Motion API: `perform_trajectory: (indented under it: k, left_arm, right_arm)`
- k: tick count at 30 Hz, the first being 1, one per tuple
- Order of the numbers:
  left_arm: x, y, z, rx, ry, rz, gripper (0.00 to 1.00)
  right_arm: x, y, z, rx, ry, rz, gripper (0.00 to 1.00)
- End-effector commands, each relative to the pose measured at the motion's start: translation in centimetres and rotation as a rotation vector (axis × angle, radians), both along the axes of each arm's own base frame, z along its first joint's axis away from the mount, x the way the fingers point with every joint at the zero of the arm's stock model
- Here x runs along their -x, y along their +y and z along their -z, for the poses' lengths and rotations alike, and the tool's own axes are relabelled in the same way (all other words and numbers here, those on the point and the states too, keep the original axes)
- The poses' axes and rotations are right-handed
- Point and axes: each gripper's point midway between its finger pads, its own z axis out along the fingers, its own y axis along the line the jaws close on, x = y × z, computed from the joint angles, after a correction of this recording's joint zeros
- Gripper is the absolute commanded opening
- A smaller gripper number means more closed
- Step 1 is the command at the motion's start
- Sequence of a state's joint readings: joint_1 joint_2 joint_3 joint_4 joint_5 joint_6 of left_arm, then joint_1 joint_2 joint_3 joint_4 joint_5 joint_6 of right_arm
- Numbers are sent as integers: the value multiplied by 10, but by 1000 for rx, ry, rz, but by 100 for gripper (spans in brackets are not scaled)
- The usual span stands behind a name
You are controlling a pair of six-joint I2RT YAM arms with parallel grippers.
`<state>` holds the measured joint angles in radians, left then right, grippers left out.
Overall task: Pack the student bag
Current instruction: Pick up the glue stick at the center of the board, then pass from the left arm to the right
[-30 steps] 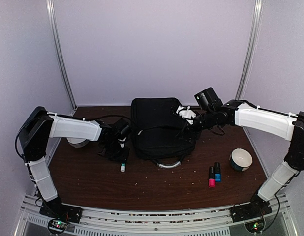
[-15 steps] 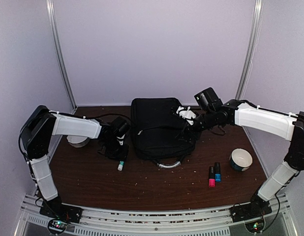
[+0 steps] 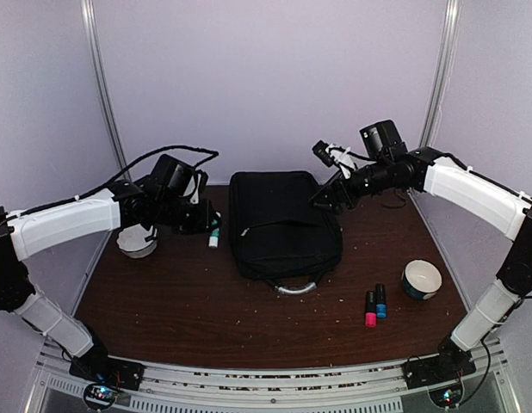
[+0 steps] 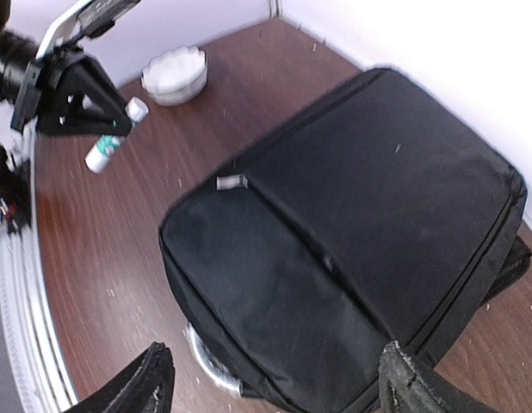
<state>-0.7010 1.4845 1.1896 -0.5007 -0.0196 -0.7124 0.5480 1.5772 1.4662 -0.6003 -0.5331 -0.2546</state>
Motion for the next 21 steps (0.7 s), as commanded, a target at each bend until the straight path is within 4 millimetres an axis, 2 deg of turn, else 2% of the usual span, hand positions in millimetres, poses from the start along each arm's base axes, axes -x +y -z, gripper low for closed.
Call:
perform_trajectory:
  k: [1, 5, 9, 15, 21]
  left_arm:
    - [-36, -25, -84, 223, -297, 2, 0]
    - [-48, -52, -123, 424, -402, 38, 0]
    - [-50, -75, -147, 581, -457, 106, 0]
    - [-48, -98, -162, 772, -465, 182, 0]
    - [-46, -118, -157, 840, -423, 224, 0]
  right_arm:
    - [-1, 19, -37, -213, 76, -28, 82]
    - [-7, 40, -38, -332, 193, -48, 79]
    - [-15, 60, -42, -448, 300, -72, 77]
    - [-8, 87, -43, -505, 359, -122, 75]
    - [-3, 103, -42, -546, 424, -151, 73]
